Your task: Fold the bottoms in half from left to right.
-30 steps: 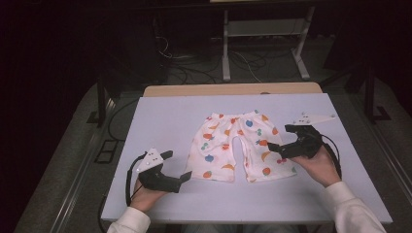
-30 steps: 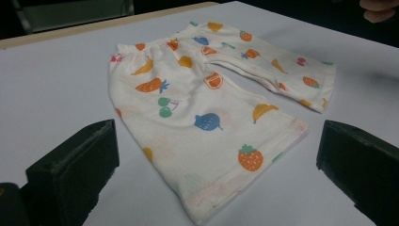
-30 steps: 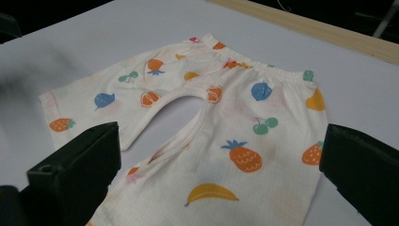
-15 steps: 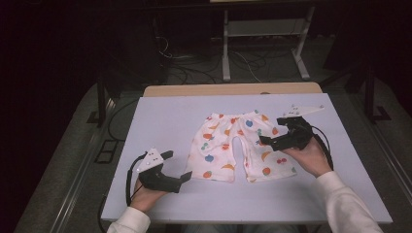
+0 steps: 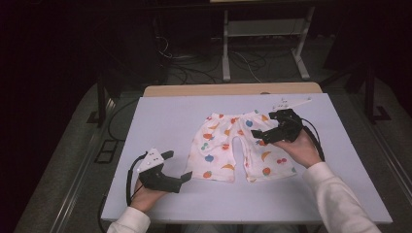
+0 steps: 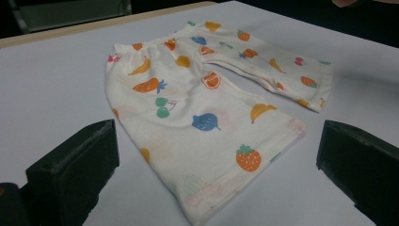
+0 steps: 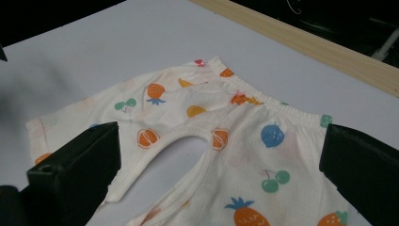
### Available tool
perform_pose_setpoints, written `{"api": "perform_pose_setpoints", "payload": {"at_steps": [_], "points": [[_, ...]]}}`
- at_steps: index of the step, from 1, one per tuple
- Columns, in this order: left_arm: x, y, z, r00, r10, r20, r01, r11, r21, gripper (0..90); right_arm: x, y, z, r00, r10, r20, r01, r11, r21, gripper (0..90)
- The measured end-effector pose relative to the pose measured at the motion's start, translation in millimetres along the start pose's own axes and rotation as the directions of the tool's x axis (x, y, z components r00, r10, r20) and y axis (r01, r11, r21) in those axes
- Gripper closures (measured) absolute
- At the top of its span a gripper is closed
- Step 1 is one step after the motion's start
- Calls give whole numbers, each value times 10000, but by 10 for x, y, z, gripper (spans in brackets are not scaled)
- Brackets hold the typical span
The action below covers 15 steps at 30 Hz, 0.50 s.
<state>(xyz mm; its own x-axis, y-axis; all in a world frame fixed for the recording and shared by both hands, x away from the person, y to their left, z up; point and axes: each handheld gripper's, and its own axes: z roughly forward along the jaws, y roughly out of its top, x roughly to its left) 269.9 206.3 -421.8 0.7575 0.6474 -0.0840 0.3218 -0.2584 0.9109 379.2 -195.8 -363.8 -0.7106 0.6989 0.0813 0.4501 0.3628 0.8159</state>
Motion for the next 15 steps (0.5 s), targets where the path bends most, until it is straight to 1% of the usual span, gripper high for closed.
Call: {"api": "perform_pose_setpoints", "payload": {"at_steps": [5,10,11,14,15], "points": [[0,2,5,10000,33,40,-33,10000,16,0,6,114,68,10000,-72,-44,72,10000,-20,0],[-3,3,8,10000,27,59,-27,10000,14,0,7,166,135,9999,-114,-74,115,9999,42,0],[-4,3,9,10000,32,60,-32,10000,21,0,13,186,171,9999,-153,-49,154,9998,92,0],[-4,4,15,9999,57,88,-58,10000,43,0,22,208,206,9999,-112,-79,113,9999,104,0],[-6,4,17,9999,68,95,-68,10000,50,0,30,232,243,9999,-115,-110,116,9999,101,0]]}}
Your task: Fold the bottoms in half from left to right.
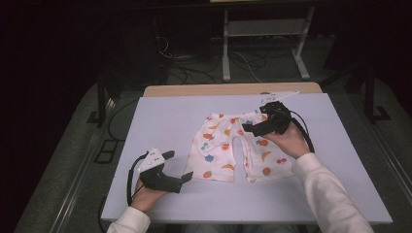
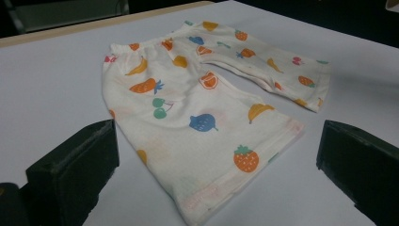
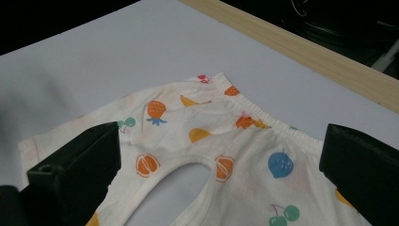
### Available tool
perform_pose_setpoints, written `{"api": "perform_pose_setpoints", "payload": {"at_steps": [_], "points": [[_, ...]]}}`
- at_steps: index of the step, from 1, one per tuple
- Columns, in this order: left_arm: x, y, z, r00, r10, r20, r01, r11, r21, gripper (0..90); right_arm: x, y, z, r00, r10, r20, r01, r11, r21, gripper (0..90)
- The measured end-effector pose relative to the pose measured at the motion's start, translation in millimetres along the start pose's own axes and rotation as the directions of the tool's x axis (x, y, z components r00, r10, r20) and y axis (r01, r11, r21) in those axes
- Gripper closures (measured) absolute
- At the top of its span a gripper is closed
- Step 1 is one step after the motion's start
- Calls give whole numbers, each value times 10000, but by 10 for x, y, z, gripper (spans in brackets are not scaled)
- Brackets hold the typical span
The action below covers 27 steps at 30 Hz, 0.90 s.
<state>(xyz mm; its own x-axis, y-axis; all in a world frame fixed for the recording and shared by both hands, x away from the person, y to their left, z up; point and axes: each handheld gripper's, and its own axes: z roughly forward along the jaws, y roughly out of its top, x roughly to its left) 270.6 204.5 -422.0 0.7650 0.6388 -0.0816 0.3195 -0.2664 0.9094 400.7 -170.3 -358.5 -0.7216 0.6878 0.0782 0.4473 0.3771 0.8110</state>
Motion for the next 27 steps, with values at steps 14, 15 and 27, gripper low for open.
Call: {"api": "perform_pose_setpoints", "payload": {"at_steps": [14,15,27], "points": [[-2,-1,3,10000,-93,20,93,10000,-34,0,-28,156,250,10000,67,32,-68,9999,89,0],[-2,-1,3,10000,-89,21,89,10000,-29,0,-28,156,250,10000,67,32,-68,9999,89,0],[12,-2,1,9999,-152,40,152,9998,-86,0,-119,286,549,9995,304,-11,-304,9995,95,0]]}}
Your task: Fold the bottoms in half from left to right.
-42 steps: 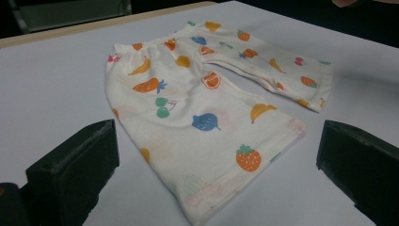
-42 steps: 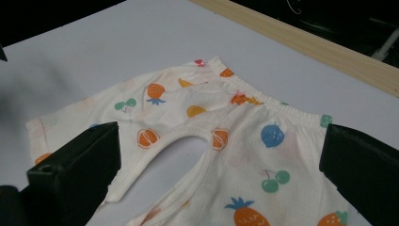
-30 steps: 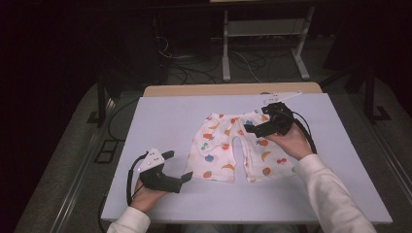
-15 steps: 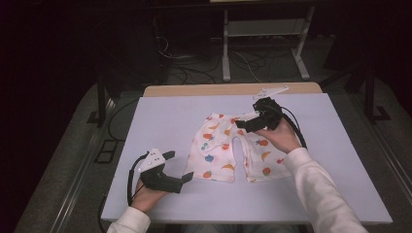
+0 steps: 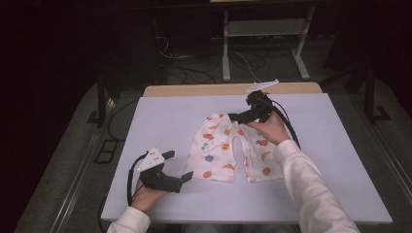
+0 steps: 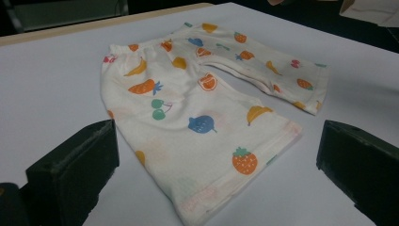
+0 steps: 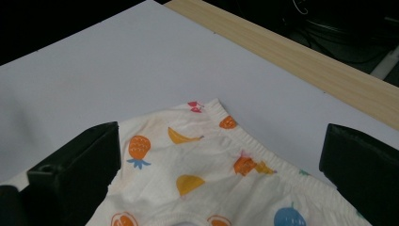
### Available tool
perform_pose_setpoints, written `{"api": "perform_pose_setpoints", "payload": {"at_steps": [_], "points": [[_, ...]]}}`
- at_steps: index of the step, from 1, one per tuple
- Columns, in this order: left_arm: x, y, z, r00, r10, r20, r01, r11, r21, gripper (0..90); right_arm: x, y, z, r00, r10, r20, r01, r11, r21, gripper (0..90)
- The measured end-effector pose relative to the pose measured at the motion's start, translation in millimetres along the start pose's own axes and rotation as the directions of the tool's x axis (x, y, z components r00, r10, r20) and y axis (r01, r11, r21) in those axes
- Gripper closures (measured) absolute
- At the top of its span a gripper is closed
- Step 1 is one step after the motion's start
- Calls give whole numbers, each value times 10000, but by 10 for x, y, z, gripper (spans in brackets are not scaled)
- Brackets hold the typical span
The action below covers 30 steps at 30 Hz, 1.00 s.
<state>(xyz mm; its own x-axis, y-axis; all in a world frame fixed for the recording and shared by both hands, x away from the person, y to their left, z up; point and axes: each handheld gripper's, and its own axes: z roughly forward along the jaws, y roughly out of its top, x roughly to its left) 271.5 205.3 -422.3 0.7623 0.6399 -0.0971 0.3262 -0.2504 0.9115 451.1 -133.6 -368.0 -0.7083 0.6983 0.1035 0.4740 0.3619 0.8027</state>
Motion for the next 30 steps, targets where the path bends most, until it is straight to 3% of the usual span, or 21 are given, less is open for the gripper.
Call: {"api": "perform_pose_setpoints", "payload": {"at_steps": [13,30], "points": [[12,3,-4,9999,-129,29,130,9999,-80,0,-25,152,245,10000,-33,-5,33,10000,-23,0],[15,-4,-18,9994,-343,85,345,9992,-216,0,-27,171,595,10000,27,56,-28,9998,180,0]]}}
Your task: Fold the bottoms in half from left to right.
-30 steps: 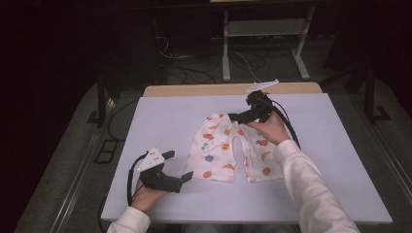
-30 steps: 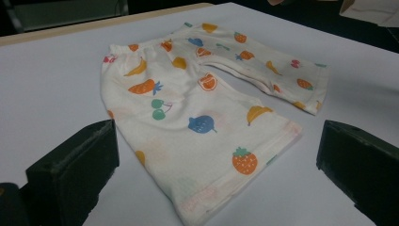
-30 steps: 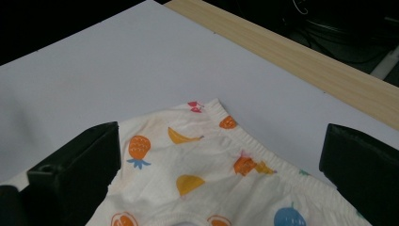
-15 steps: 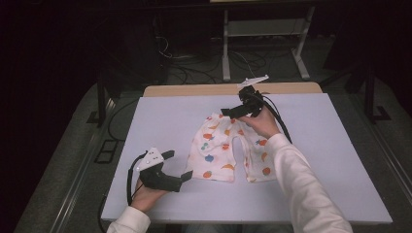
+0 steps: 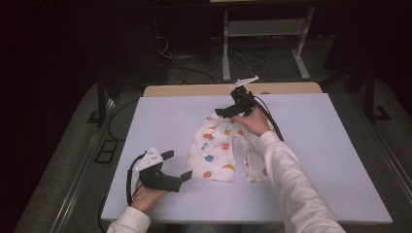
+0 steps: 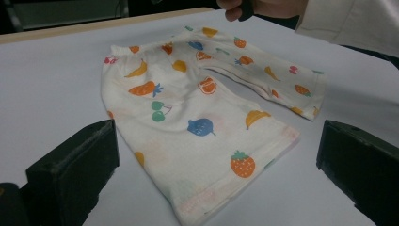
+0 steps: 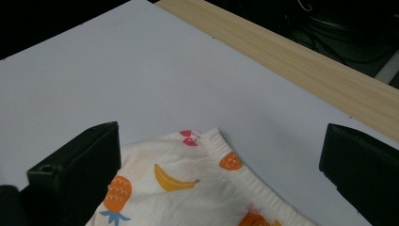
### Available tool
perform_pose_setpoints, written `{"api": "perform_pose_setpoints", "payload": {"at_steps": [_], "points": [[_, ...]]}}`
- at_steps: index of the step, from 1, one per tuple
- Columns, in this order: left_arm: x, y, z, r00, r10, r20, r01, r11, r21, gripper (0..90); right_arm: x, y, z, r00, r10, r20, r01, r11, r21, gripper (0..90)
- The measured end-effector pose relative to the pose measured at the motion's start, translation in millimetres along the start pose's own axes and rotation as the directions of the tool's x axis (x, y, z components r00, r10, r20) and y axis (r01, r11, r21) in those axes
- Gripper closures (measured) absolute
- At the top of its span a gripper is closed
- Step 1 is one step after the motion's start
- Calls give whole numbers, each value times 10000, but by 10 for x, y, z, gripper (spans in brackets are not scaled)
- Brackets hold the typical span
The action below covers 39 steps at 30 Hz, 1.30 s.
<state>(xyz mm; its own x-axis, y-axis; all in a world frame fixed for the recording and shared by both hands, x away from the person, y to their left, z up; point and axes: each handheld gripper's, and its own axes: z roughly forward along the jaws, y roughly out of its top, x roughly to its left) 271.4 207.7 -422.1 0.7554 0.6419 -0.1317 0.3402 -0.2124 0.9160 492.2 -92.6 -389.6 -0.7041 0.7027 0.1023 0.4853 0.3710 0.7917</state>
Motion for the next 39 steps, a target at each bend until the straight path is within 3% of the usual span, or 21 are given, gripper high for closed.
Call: {"api": "perform_pose_setpoints", "payload": {"at_steps": [10,20,33,39], "points": [[6,0,4,10000,-23,61,23,10000,11,0,-20,-30,249,9996,277,37,-278,9994,220,0],[5,3,15,9999,19,109,-19,10000,27,0,-17,-46,499,9993,364,52,-367,9964,768,4],[4,5,25,9998,65,188,-66,10000,72,0,-2,-22,727,9978,655,-70,-640,9893,1314,147],[14,5,24,9999,32,158,-33,10000,54,0,-16,-9,782,9947,1001,-218,-960,9852,1419,287]]}}
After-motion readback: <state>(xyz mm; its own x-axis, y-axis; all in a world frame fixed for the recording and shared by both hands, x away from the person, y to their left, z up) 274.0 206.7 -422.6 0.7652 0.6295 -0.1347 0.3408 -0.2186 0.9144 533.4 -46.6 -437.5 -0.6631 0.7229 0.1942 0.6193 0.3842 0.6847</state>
